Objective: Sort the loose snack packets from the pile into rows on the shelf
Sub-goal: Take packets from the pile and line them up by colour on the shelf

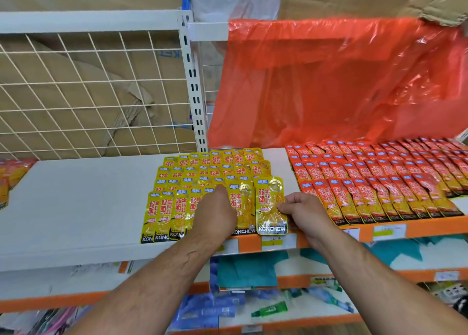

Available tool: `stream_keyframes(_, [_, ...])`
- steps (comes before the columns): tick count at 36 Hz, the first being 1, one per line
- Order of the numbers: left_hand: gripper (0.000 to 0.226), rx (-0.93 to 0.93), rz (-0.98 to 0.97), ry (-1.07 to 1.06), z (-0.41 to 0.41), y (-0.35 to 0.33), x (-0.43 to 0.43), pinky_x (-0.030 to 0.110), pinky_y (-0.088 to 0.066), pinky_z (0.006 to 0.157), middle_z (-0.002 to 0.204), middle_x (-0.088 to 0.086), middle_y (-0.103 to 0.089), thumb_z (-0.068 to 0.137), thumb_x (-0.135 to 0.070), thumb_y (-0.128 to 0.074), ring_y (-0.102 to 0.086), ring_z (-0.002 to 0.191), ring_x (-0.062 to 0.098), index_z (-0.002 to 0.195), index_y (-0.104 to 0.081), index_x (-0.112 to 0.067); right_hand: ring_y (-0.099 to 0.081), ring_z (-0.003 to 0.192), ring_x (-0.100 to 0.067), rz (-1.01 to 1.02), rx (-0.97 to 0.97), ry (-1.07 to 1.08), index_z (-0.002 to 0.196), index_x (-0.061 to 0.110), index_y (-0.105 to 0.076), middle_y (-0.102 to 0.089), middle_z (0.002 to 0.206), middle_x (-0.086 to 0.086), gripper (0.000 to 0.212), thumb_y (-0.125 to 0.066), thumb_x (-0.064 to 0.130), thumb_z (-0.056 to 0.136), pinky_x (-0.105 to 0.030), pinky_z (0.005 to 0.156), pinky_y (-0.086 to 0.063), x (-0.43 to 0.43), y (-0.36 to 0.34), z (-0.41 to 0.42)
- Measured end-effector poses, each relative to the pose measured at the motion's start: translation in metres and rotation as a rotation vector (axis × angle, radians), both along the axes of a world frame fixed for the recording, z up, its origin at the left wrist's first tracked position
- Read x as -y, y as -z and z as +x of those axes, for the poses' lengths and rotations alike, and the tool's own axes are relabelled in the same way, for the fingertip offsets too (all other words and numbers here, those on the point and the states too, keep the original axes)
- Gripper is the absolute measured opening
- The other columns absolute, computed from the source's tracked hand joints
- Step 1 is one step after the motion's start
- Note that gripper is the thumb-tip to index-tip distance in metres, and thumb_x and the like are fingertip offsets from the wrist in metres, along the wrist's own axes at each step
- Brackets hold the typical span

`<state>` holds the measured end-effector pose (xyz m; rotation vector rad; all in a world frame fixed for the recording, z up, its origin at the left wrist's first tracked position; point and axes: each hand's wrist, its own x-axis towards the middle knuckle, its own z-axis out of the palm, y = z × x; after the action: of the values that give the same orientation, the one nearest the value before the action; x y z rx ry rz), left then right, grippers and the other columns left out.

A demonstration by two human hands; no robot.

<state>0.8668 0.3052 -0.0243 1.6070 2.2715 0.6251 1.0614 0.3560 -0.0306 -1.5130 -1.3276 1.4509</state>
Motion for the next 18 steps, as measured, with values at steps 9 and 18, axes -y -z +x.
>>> stream_keyframes(9, [0.018,-0.025,0.056,0.001,-0.004,-0.002,0.013,0.029,-0.037,0.051,0.071,-0.004,-0.056,0.090,-0.026,-0.059,-0.056,0.065,0.017,0.100,-0.046,-0.016,-0.037,0.036,-0.011,0.004,0.052,0.015,0.076,0.008,-0.059,-0.047,0.052,-0.002,0.017,-0.070,0.007,0.089,-0.021,0.039,-0.030,-0.012,0.000,-0.006])
stream_keyframes(18, [0.017,-0.157,0.176,0.061,-0.015,-0.004,0.018,0.035,-0.046,0.072,0.097,0.000,-0.058,0.092,-0.029,-0.054,-0.053,0.092,0.021,0.105,-0.058,-0.019,-0.053,0.060,-0.020,0.053,0.216,-0.052,0.073,0.012,-0.060,-0.058,0.066,-0.003,0.019,-0.076,0.012,0.084,-0.028,0.058,-0.040,-0.021,0.006,-0.019])
